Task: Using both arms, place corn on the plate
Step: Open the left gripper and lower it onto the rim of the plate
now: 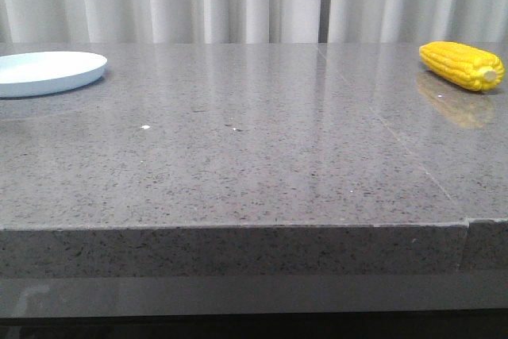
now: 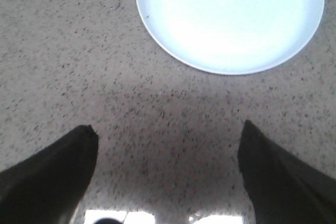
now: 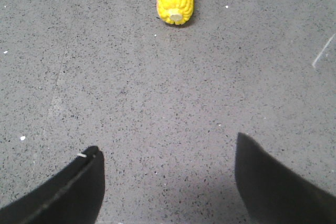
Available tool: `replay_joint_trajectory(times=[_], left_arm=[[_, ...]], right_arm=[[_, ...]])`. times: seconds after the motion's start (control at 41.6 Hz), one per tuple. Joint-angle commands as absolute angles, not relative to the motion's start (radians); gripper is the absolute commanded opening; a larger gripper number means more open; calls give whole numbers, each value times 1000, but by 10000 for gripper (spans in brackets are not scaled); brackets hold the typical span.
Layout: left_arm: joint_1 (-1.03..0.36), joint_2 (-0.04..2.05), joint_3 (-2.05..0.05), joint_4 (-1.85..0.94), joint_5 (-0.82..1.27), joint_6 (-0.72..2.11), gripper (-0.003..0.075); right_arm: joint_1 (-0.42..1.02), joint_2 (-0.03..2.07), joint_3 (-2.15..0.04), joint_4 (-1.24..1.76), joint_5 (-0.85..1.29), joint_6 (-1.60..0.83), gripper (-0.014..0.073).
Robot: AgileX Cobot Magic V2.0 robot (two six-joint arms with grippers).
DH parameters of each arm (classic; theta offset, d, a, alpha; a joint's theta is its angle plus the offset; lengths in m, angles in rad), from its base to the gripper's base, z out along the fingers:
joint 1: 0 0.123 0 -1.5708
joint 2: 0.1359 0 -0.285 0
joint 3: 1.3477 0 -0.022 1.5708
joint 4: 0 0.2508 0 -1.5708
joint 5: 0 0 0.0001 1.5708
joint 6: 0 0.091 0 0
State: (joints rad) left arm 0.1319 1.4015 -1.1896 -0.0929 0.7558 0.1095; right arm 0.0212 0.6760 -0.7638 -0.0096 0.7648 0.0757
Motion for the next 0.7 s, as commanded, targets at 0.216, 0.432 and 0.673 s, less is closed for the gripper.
replay_joint_trajectory(times=[0.216, 0.432, 0.673], left_arm=[[180, 1673, -1458, -253, 678, 206, 535], [180, 1829, -1614, -261, 676, 206, 535], [180, 1937, -1710, -261, 659, 206, 535]], right_arm=[[14, 682, -797, -14, 700, 69, 549], [14, 682, -797, -14, 700, 69, 549], [14, 682, -797, -14, 700, 69, 549]])
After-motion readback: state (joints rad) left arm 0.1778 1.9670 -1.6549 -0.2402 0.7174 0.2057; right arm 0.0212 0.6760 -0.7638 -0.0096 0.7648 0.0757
